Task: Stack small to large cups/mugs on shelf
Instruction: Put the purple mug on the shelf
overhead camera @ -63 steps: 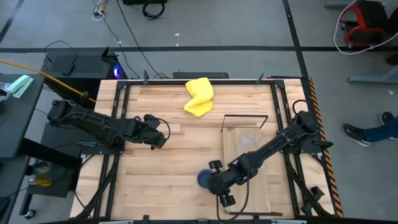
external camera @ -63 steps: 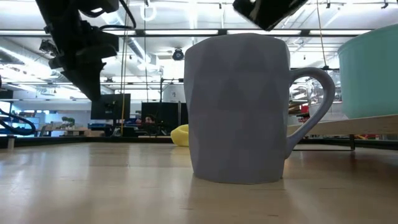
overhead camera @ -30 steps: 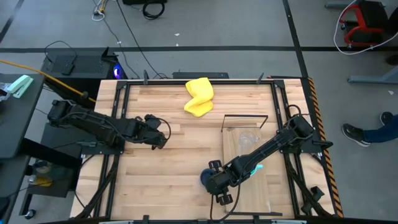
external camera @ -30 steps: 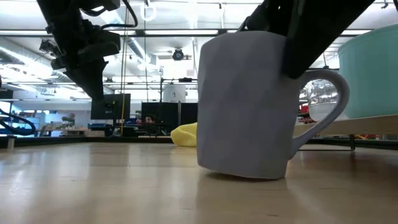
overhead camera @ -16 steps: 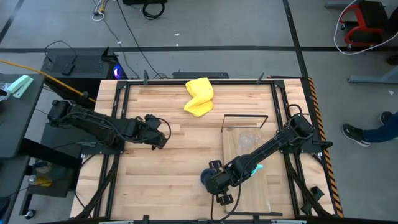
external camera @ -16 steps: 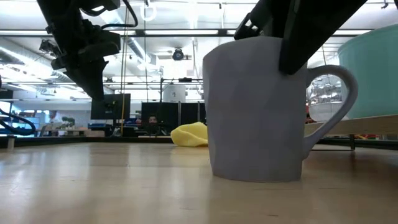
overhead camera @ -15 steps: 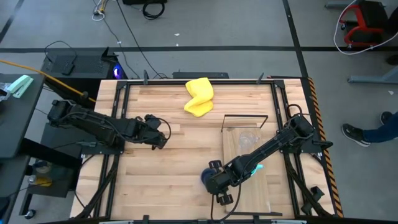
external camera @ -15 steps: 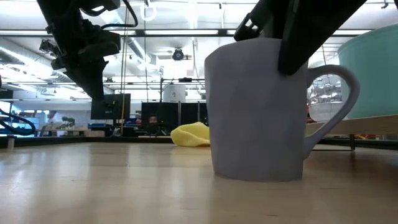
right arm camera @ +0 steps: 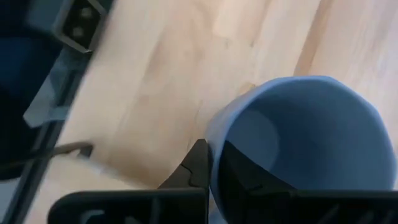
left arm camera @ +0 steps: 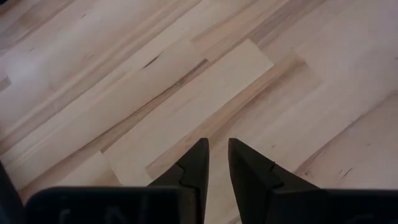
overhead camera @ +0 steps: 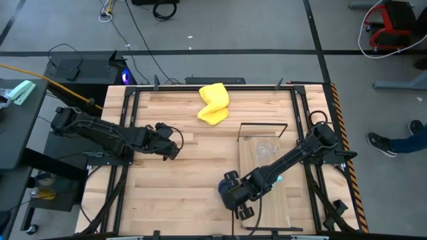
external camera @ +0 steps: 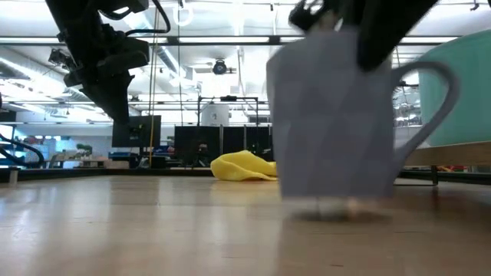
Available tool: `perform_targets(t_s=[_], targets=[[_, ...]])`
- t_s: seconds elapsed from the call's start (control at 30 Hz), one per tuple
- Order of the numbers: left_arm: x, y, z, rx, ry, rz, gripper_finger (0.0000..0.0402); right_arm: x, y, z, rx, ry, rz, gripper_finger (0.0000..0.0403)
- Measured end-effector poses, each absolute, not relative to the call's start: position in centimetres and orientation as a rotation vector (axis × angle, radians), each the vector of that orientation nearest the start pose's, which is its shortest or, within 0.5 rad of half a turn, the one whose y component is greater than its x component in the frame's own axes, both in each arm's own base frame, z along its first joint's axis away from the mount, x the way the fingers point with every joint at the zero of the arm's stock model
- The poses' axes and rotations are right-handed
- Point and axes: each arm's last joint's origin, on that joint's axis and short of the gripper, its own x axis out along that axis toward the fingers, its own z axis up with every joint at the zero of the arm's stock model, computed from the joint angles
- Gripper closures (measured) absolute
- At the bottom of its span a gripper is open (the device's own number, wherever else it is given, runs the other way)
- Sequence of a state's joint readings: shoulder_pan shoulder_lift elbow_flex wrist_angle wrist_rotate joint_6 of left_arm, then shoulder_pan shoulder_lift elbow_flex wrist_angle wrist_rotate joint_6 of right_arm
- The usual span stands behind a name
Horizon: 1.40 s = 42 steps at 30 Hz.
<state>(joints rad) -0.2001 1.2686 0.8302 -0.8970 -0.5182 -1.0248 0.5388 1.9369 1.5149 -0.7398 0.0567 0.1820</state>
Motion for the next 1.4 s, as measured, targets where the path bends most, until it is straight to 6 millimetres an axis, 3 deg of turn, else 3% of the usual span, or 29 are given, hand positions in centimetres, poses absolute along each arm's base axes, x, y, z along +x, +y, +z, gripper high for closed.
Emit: perform_targets(t_s=[0.33, 0.57, 1.1, 1.27, 1.4], targets=[[20.9, -2.8, 21.4, -0.413, 0.957, 0.847, 0.0335, 33.8, 21.9, 30.4, -0.315, 1.092, 0.399, 0.0386], [20.9, -2.8, 21.4, -0.413, 0.956, 0.847, 0.0334, 30.8, 22.4, 35.0, -0.259, 1.186, 0.319, 0.0386], [21.2, -2.8, 21.5, -0.414, 0.94, 0.829, 0.0337, 22.9, 29.0, 34.9, -0.279, 1.242, 0.281, 0.0386], [21.4, -2.9, 21.5, -0.416, 0.925, 0.814, 0.0332, 21.7, 30.0, 34.7, -0.271, 1.224, 0.253, 0.0386], [21.4, -2.9, 21.5, -0.419, 0.921, 0.812, 0.0332, 21.3, 30.2, 33.0, -0.296, 1.269, 0.221, 0.0386]])
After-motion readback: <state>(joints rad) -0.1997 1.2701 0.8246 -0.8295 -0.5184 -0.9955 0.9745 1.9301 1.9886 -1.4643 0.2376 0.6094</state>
